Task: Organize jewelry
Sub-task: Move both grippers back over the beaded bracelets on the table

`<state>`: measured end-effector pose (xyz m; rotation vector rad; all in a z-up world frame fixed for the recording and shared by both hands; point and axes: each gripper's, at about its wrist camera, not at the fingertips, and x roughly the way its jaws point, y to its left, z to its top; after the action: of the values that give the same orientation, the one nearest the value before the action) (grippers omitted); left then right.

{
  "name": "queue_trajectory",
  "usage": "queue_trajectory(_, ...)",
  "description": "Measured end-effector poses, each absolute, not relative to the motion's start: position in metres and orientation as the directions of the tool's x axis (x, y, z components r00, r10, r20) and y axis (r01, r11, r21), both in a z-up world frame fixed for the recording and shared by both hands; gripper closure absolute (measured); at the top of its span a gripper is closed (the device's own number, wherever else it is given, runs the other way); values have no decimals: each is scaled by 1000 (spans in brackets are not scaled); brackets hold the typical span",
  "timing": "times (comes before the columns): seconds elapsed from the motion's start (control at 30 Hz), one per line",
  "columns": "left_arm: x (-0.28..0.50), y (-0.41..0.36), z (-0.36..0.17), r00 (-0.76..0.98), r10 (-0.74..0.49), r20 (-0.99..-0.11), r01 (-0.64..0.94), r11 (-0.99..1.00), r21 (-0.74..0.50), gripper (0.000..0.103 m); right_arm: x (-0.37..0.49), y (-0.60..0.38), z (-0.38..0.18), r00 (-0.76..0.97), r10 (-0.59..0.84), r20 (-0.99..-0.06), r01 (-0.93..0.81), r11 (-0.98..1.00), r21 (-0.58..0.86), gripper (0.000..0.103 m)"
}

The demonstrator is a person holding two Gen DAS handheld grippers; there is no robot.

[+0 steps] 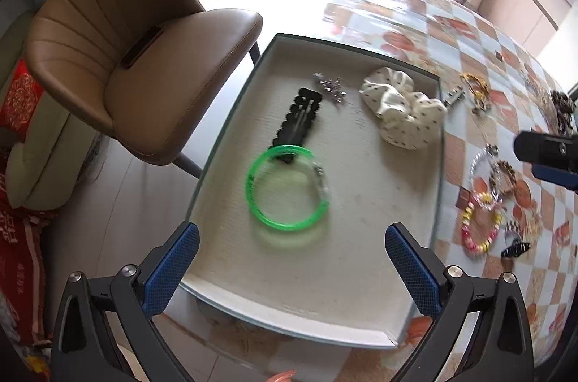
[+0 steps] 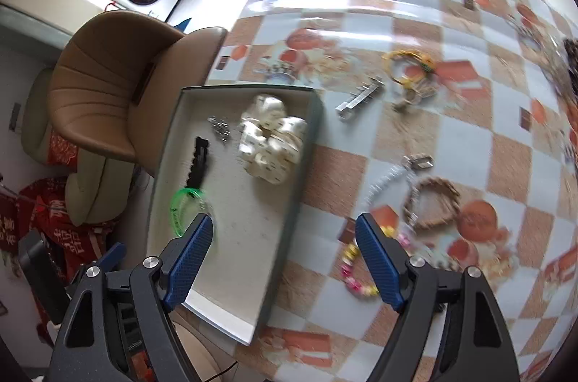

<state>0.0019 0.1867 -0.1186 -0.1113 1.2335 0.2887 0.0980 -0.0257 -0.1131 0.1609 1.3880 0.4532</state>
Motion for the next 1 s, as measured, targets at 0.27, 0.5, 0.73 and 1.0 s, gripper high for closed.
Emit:
queue_trajectory(0.27,-5,139,-112,298,102,-949,-180,982,49,0,67,-90,-121,94,335,-938,-105,940,325,19)
queue_trajectory(0.5,-6,100,-109,292,56,-955,-109,994,25,0,50,-141,-133,62,274,-960,-6,962,275,19)
queue_trajectory(0.73,-1,79,-113,271,5,-962,-72,997,-15,0,54,-171,-135,71,249,-966,35,967,252,19)
queue_trajectory(1.0,6,59,-123,244,-30,-969,-57,997,-45,0,60,-182,-147,43,226,-973,23,974,227,19)
